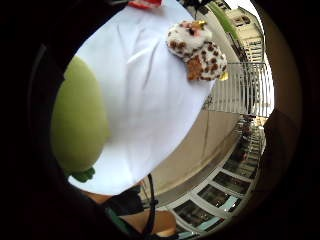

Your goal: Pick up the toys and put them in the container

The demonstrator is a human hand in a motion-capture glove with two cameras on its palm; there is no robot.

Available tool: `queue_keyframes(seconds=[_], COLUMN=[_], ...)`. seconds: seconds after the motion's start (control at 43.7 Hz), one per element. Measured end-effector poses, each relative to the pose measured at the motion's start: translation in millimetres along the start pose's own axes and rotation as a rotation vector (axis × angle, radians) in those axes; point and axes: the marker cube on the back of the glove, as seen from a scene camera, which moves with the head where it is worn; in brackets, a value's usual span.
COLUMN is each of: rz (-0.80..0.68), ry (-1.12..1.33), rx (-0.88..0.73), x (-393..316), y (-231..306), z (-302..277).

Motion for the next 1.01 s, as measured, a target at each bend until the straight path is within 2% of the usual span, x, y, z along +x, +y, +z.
queue_keyframes(seconds=[0.023,0.091,0.137,0.412,0.503,0.617,1.006], rz=[0.004,-0.224,-0.313,-0.368,-0.390,-0.370,-0.329], ry=[-0.004,-0.015,-0.020,0.022,0.042,0.078,0.109], rx=[-0.003,-0.260,-0.364,-0.577,-0.585,-0.509,-0.323], x=[0.7,13.5,18.7,22.4,25.8,25.0,18.2], y=[2.3,29.4,42.9,57.0,49.1,65.8,59.9], z=[3.0,-0.8,-1.3,25.5,26.3,21.8,9.9])
